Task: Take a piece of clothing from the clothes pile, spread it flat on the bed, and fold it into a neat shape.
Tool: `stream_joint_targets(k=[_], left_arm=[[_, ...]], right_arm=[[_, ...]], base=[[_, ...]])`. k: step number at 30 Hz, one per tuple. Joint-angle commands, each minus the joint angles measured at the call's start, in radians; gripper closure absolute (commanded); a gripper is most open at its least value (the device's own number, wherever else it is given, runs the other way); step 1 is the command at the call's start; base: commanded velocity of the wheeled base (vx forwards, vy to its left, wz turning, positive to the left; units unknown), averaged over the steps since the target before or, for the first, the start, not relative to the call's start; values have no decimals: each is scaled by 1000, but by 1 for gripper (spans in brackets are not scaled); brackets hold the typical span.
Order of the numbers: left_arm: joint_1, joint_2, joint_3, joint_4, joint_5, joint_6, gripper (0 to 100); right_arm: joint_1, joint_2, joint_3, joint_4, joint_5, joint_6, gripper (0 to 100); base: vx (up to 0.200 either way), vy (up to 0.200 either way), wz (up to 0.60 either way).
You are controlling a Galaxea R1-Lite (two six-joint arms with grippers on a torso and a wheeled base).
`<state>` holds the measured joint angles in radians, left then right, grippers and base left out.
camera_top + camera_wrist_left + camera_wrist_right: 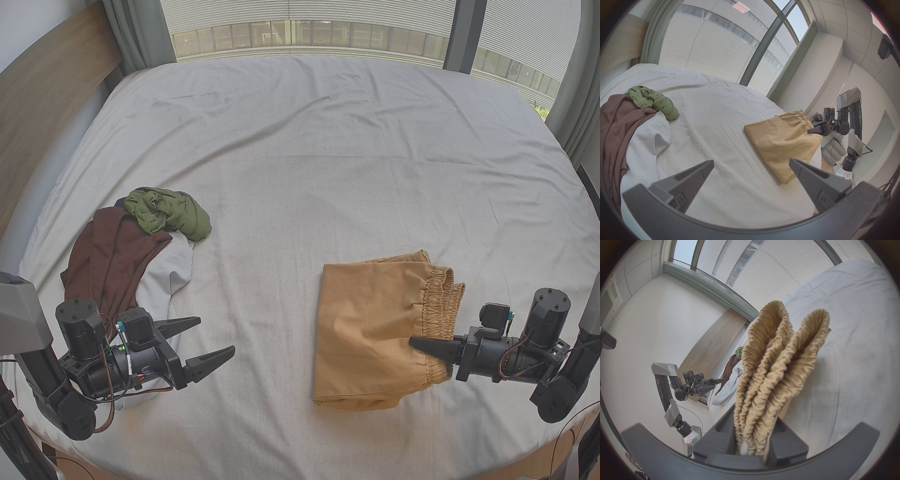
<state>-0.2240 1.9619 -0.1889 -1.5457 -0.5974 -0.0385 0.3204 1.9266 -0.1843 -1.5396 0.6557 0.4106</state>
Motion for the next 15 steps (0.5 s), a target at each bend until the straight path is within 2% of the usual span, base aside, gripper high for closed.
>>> stream_joint_targets(k=[1,15], left_arm=[[0,0,0,-1,-1,-1,0],[0,-5,-4,1,1,-1,0]], right_arm=[[9,-18,-3,-1,-1,0,100],[66,-49,-116,1,-4,42,100]], base=[[0,0,0],[0,0,0]])
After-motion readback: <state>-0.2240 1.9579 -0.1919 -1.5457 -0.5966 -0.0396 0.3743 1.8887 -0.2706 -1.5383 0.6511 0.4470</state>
